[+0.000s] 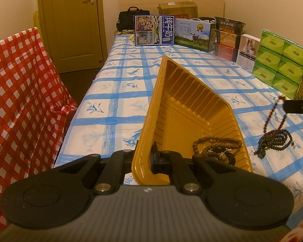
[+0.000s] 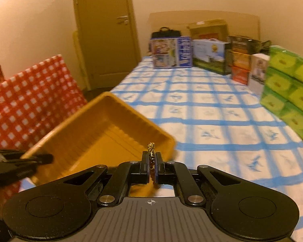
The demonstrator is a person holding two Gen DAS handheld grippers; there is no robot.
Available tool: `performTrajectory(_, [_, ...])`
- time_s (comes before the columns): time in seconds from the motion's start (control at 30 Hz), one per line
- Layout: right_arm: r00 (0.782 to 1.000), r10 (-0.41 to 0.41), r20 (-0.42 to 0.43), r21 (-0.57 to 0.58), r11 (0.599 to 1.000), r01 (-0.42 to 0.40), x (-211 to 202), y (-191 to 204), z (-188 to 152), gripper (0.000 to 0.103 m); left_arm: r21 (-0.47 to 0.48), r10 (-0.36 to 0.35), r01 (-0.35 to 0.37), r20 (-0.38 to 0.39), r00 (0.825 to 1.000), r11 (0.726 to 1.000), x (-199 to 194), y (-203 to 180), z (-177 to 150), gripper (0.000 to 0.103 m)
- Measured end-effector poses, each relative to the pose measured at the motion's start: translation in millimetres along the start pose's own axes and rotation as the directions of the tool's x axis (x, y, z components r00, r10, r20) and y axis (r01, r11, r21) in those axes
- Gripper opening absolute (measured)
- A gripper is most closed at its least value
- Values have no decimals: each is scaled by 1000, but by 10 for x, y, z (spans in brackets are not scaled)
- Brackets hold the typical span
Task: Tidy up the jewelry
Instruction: 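Carry the bead necklace into the tray and open the right tool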
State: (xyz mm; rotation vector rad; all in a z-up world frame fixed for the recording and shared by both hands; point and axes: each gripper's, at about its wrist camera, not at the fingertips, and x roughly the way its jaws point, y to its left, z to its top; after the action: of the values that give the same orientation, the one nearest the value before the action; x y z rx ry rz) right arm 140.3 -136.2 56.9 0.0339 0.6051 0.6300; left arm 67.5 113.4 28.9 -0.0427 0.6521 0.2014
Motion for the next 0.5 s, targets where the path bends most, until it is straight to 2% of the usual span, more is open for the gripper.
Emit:
performTrajectory(0.23, [995,98,-31,-28,995,-99,256,350,51,5,0,0,0,0,1000,1000,2,-3,2,6])
performTrajectory(0.5, [986,140,-89,-61,988,-145,561,554,-17,5,1,0,0,-1,1000,1000,1,-1,3,6])
